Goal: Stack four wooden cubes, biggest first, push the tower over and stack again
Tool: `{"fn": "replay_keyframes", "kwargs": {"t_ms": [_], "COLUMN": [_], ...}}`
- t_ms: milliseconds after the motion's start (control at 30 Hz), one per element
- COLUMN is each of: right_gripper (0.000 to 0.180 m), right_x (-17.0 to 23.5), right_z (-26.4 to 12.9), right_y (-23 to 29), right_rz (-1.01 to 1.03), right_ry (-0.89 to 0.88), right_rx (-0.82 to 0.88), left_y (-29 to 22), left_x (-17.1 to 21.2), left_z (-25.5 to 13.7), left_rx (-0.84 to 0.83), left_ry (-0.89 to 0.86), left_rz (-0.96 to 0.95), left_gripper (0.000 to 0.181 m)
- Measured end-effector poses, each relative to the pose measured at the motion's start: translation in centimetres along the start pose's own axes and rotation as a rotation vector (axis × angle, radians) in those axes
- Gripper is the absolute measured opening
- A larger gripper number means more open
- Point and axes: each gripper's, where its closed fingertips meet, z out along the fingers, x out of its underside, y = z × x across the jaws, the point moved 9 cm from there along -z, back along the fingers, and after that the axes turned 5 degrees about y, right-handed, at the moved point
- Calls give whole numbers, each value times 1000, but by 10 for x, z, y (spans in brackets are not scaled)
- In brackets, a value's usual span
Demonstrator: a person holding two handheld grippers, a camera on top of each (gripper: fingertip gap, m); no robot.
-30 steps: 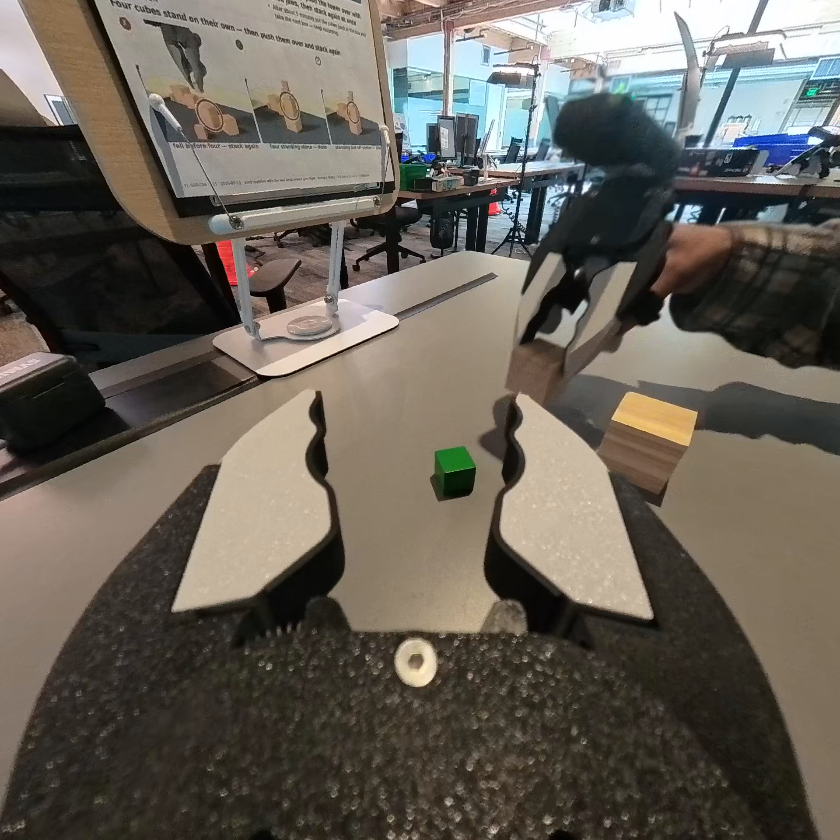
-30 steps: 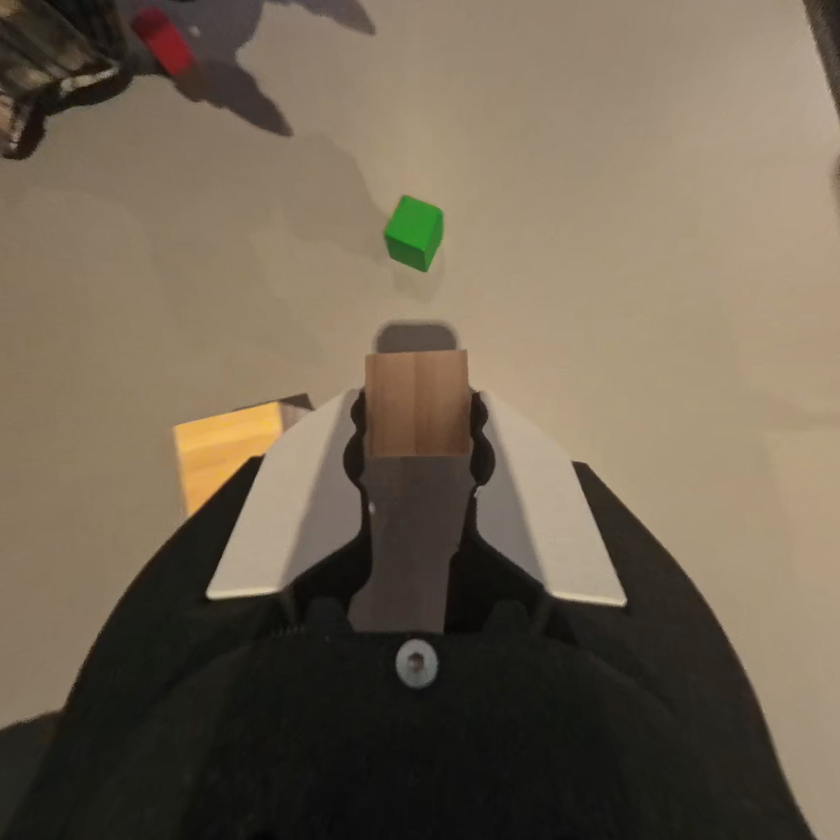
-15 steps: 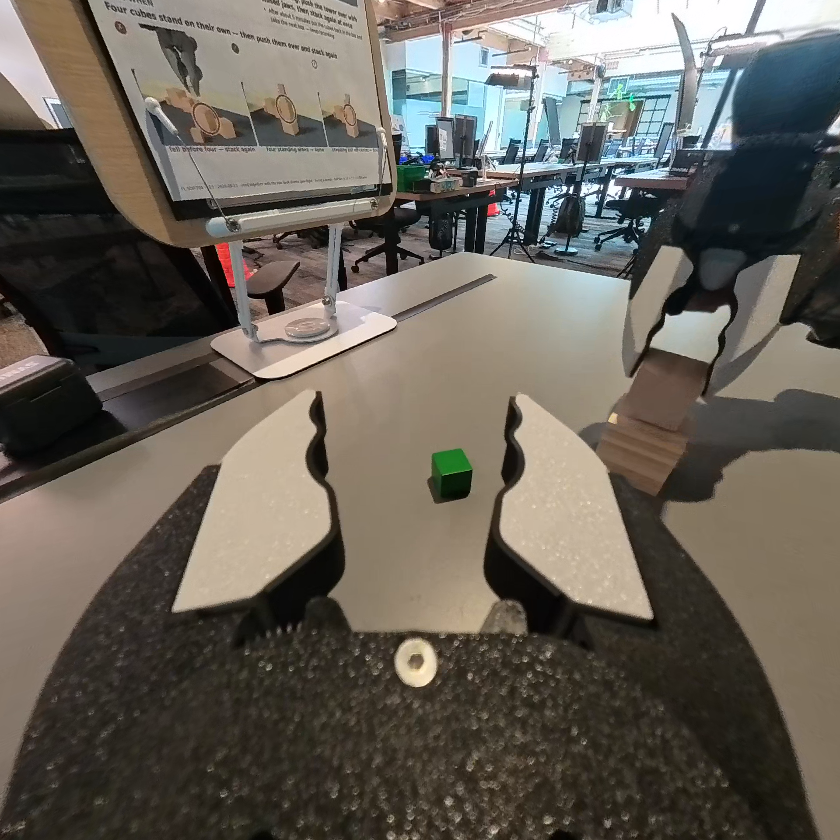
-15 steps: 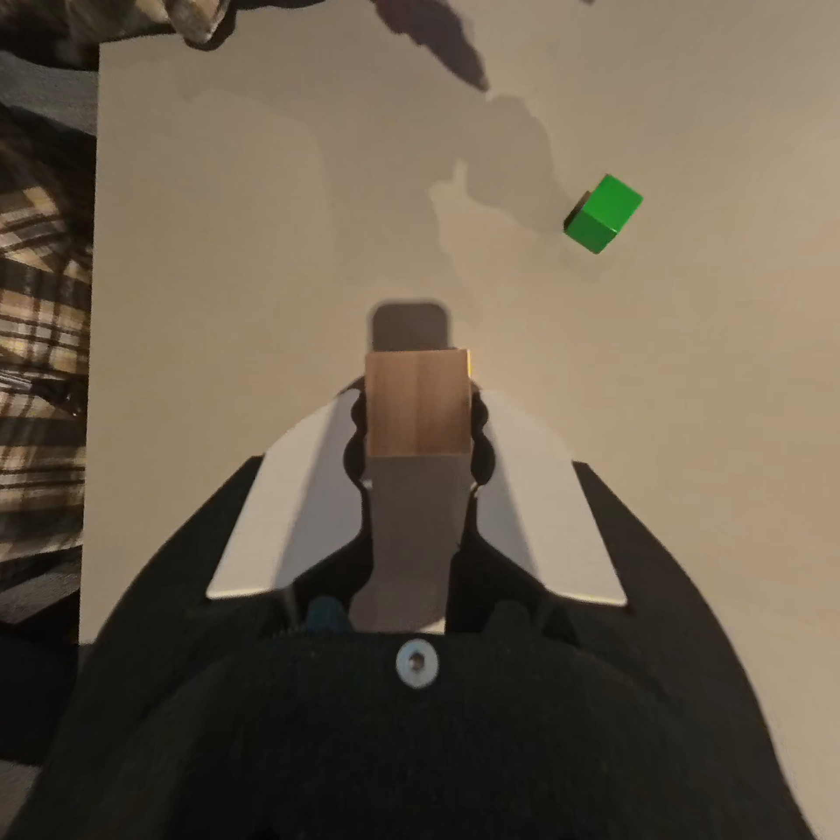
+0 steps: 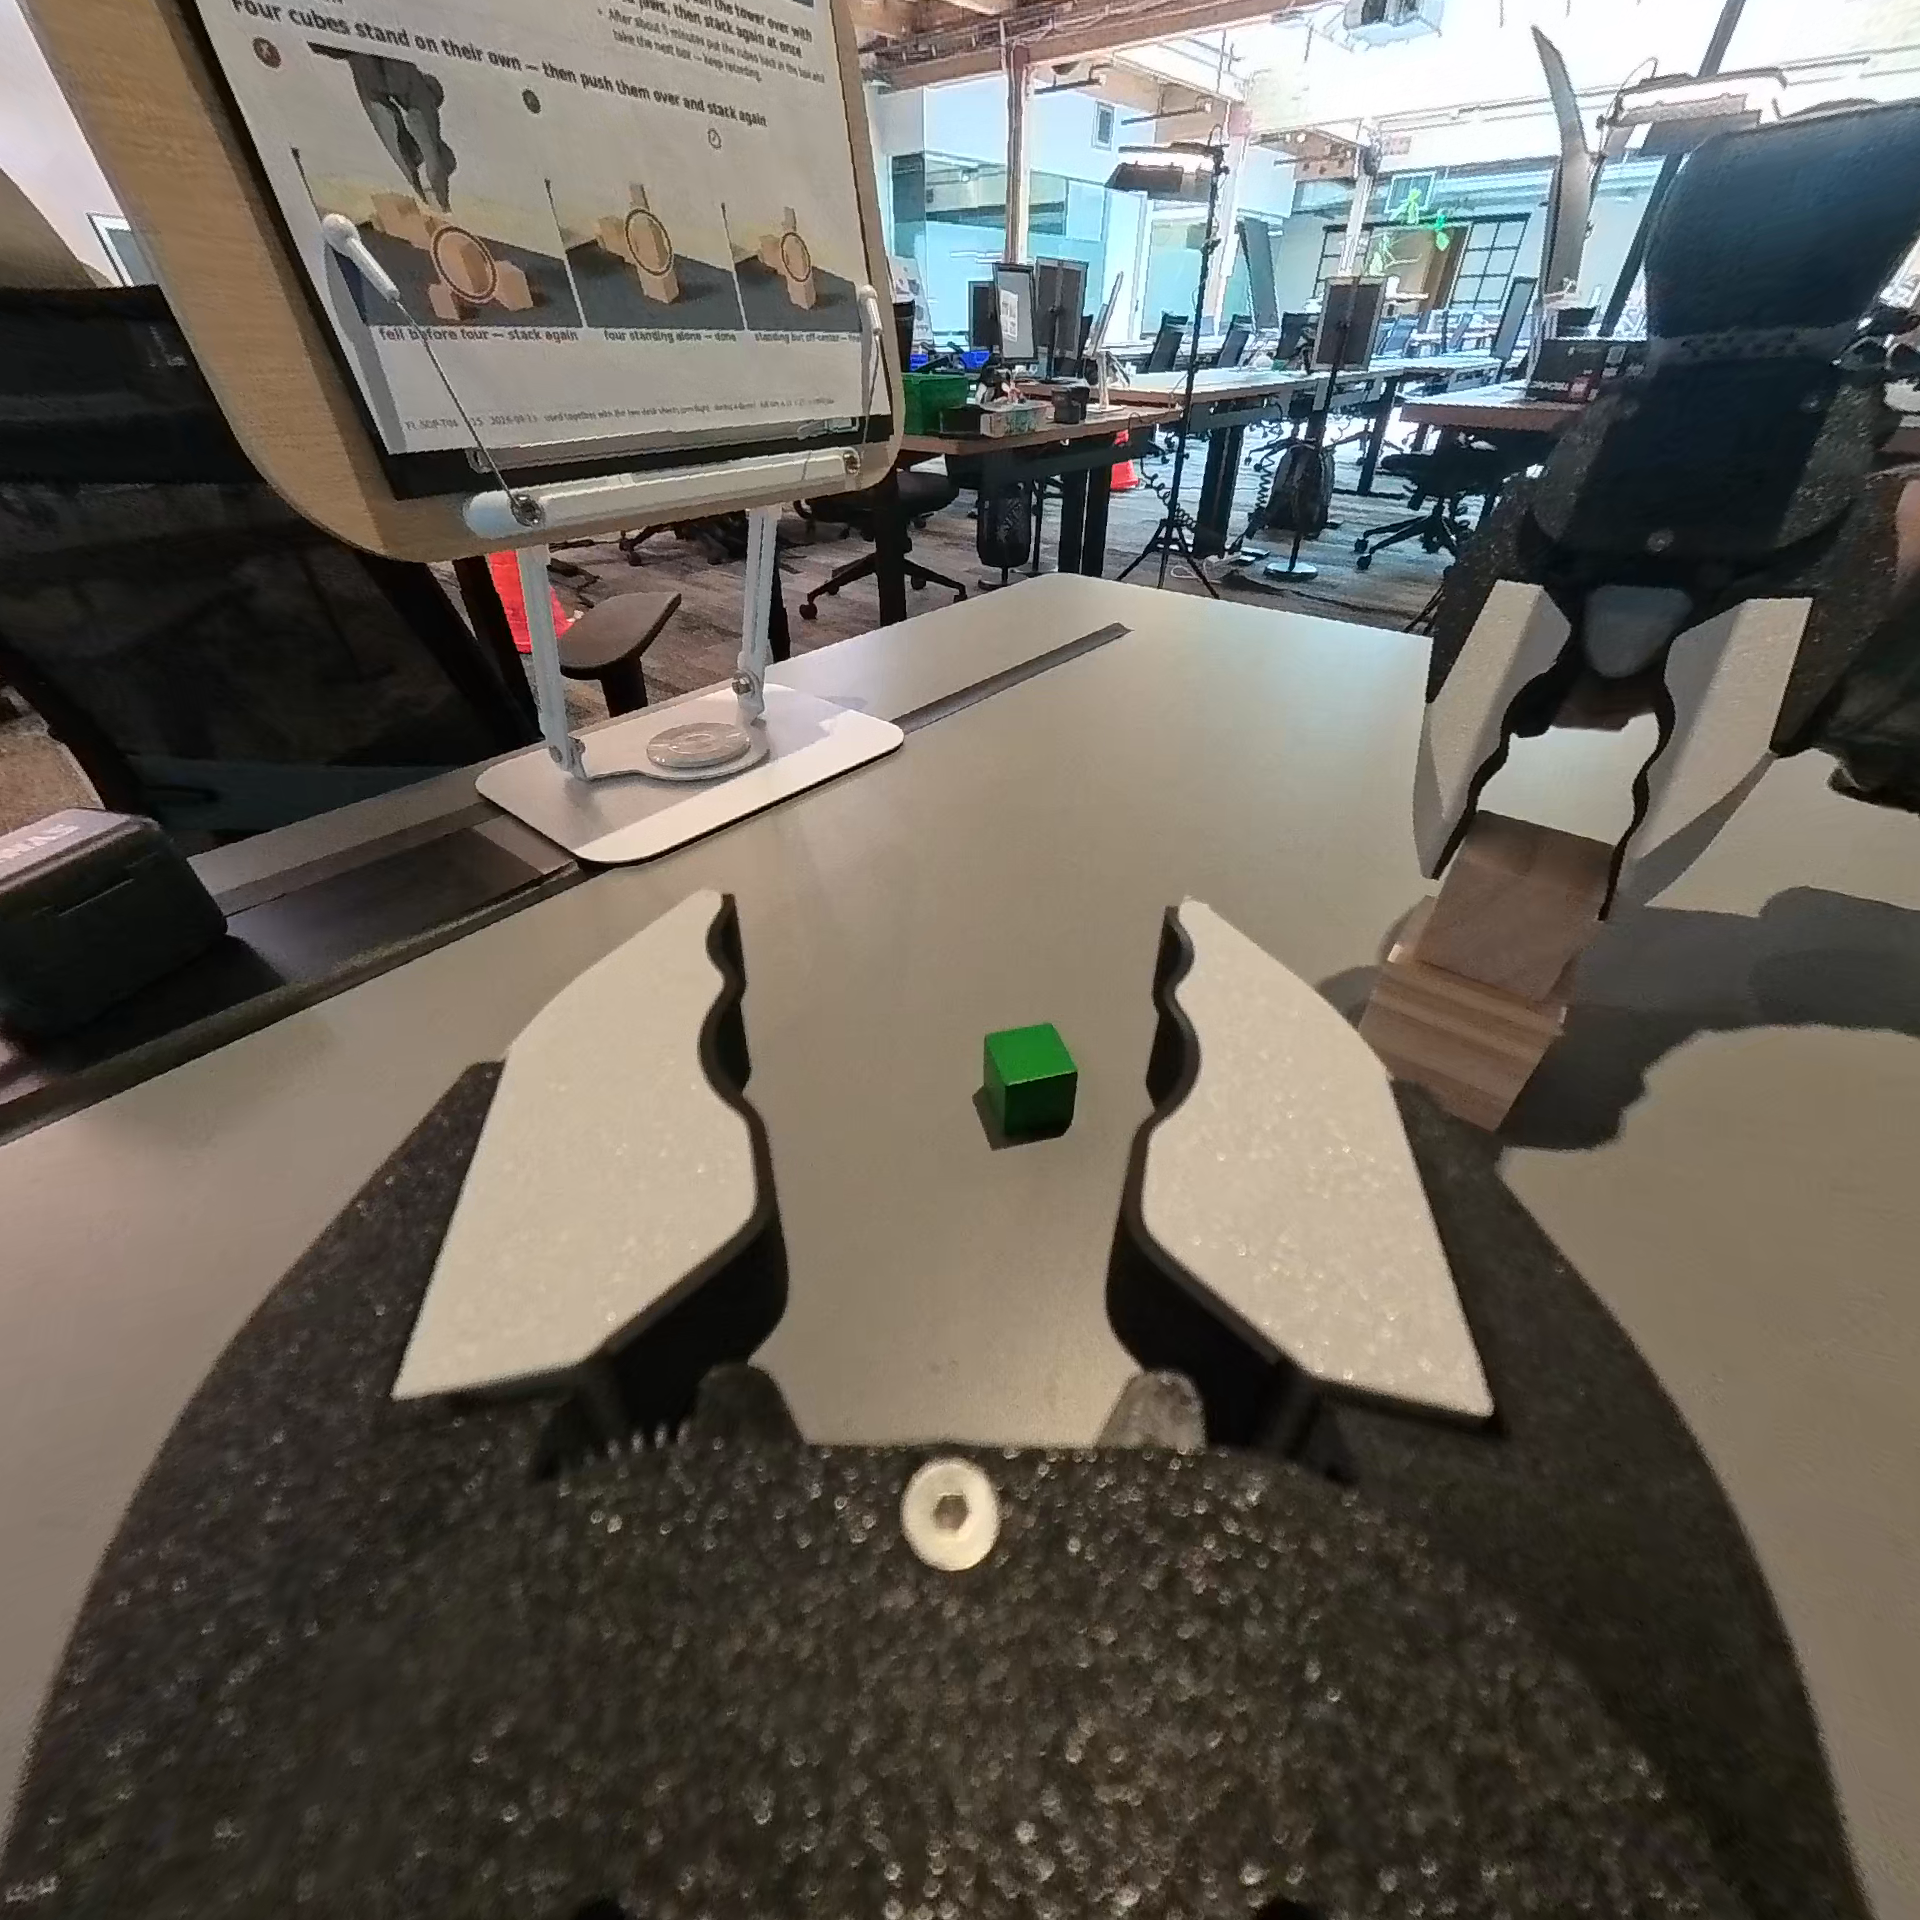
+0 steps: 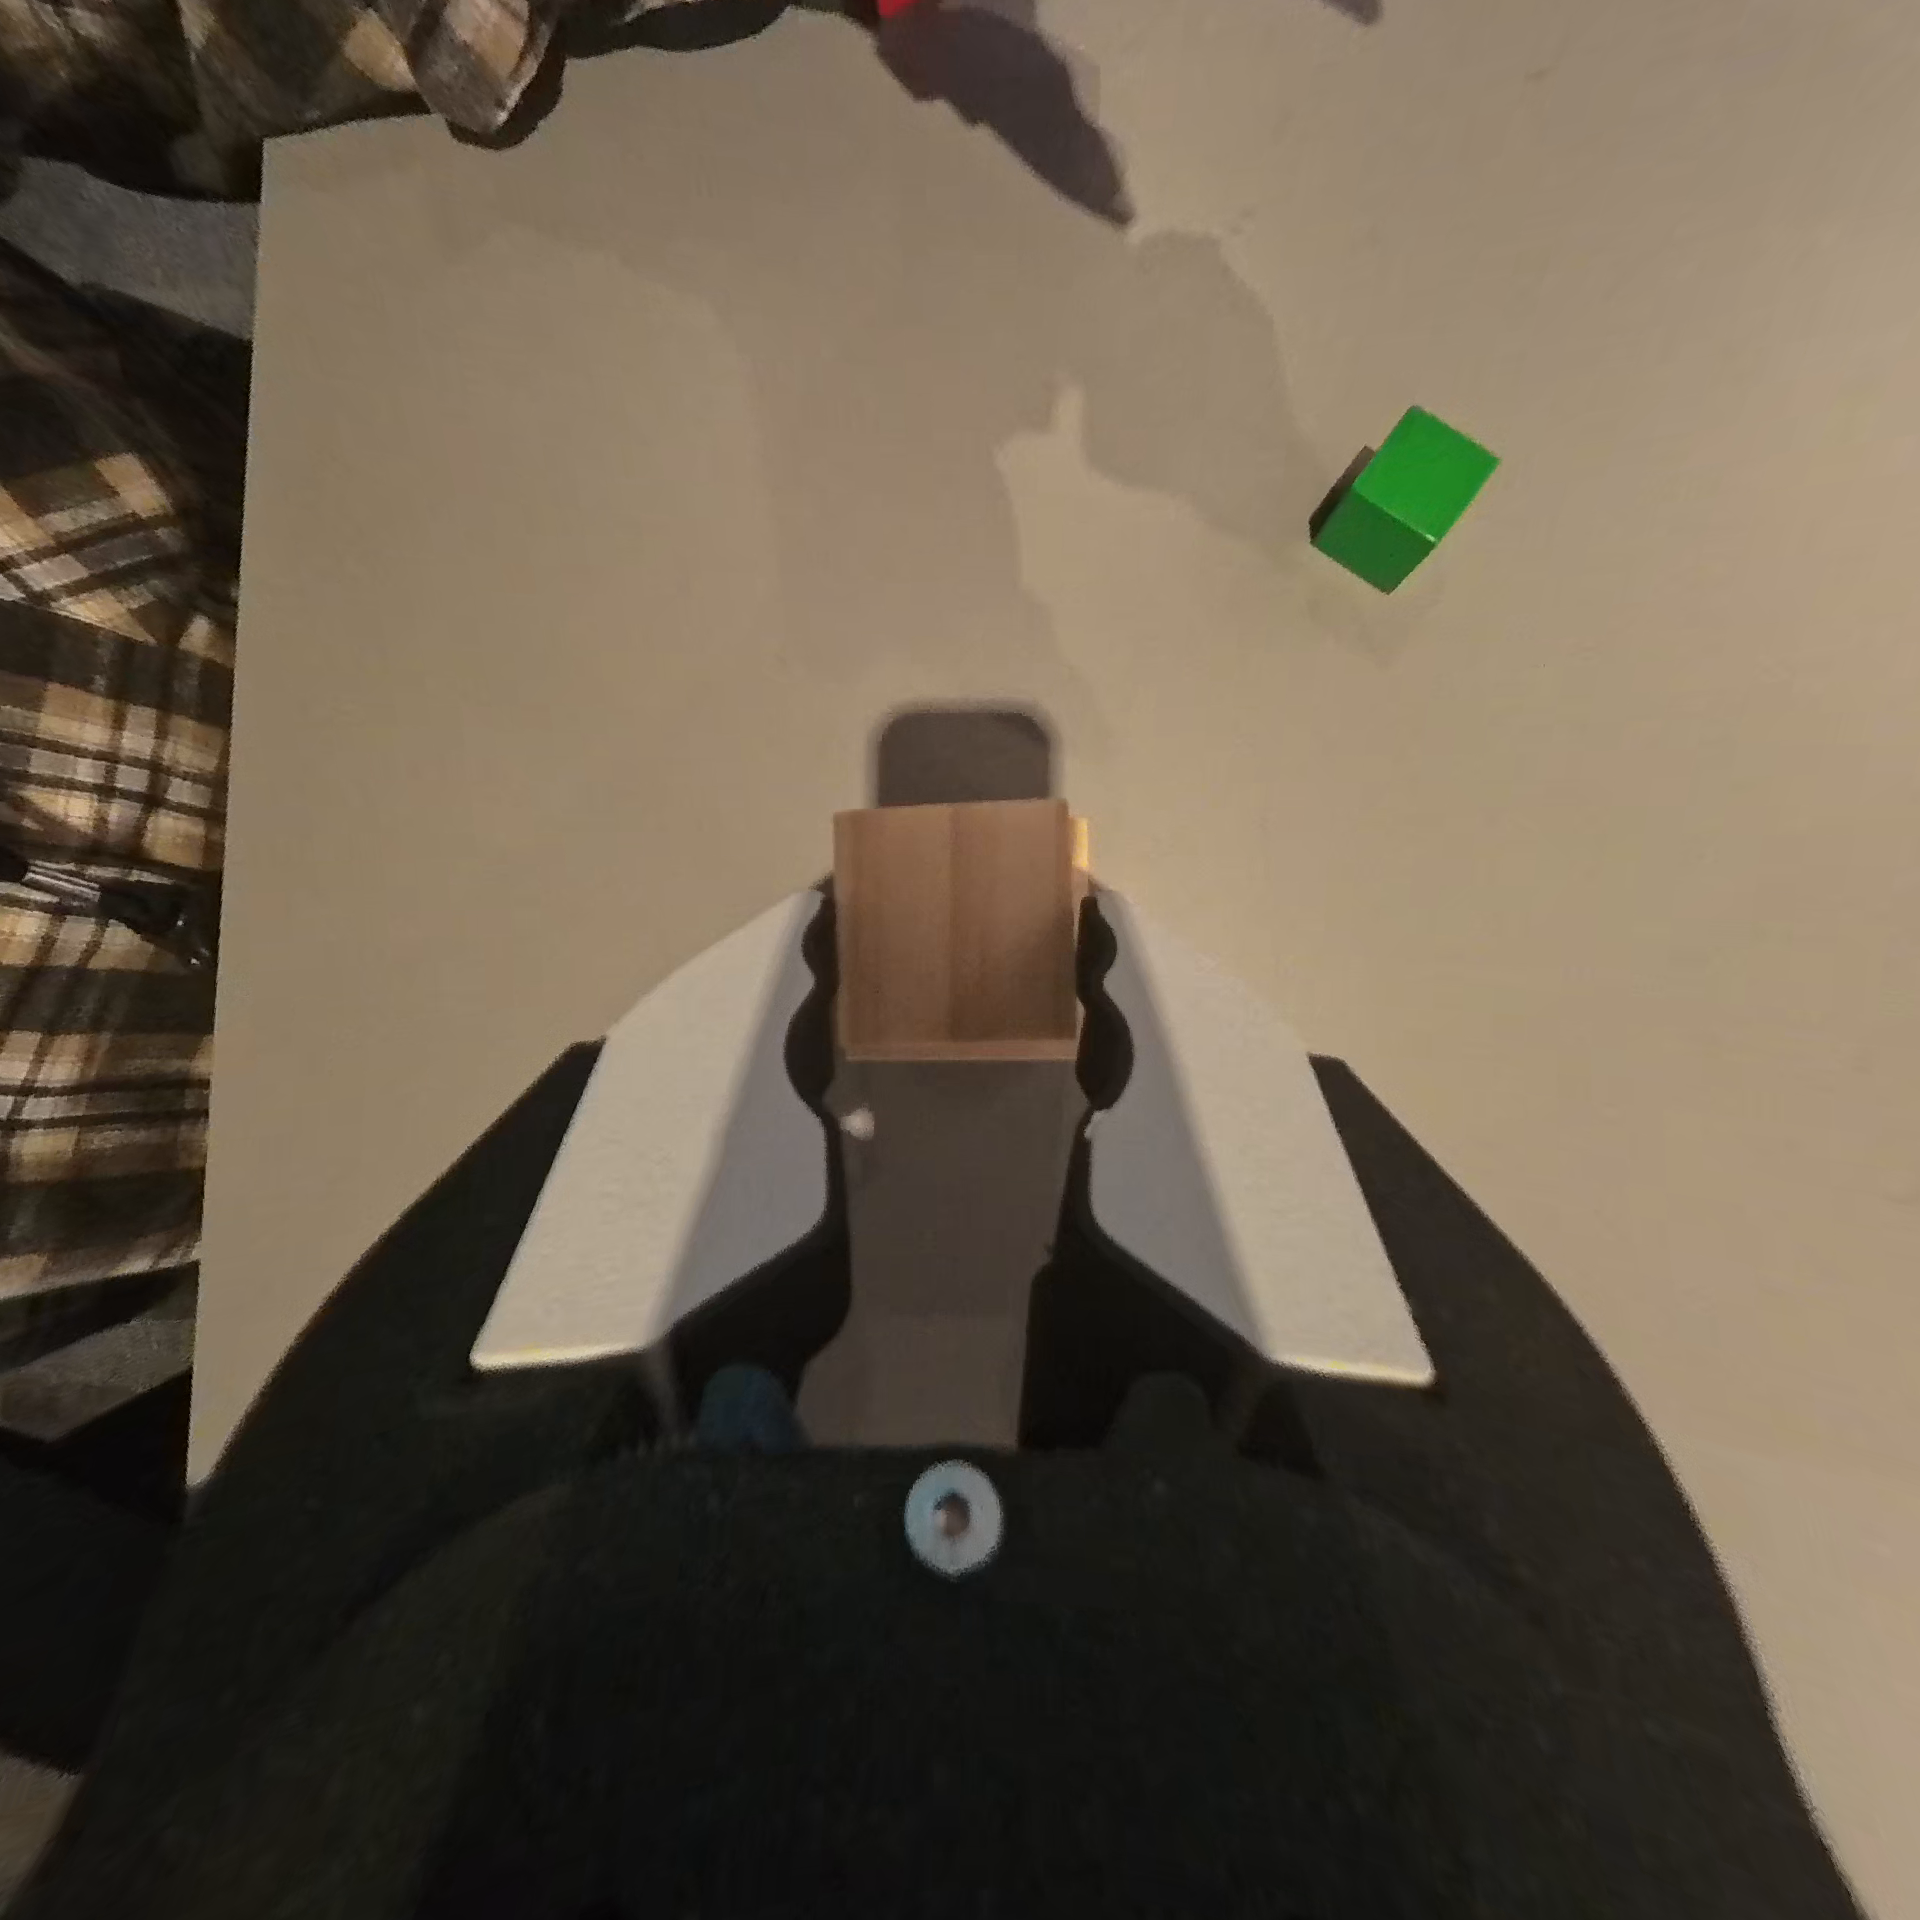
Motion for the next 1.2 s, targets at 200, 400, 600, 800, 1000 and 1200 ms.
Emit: {"fn": "replay_keyframes", "kwargs": {"t_ms": [200,400,600,800,1000,1200], "right_gripper": [45,71,67,62,61,55], "right_x": [3,5,22,68,102,122], "right_z": [-1,-8,-50,-61,-54,-63], "right_y": [0,-2,6,30,51,64], "right_rz": [5,28,80,141,188,228], "right_ry": [-20,-47,-265,-329,-352,-444], "right_rx": [3,54,140,167,166,152], "left_y": [0,-1,5,19,11,13], "left_x": [1,3,7,-9,-7,10], "left_z": [1,4,17,44,91,115], "left_rx": [3,10,152,436,648,740], "left_ry": [5,18,168,539,683,616], "left_rz": [-3,0,86,361,544,551], "left_gripper": [76,78,82,74,65,59]}}
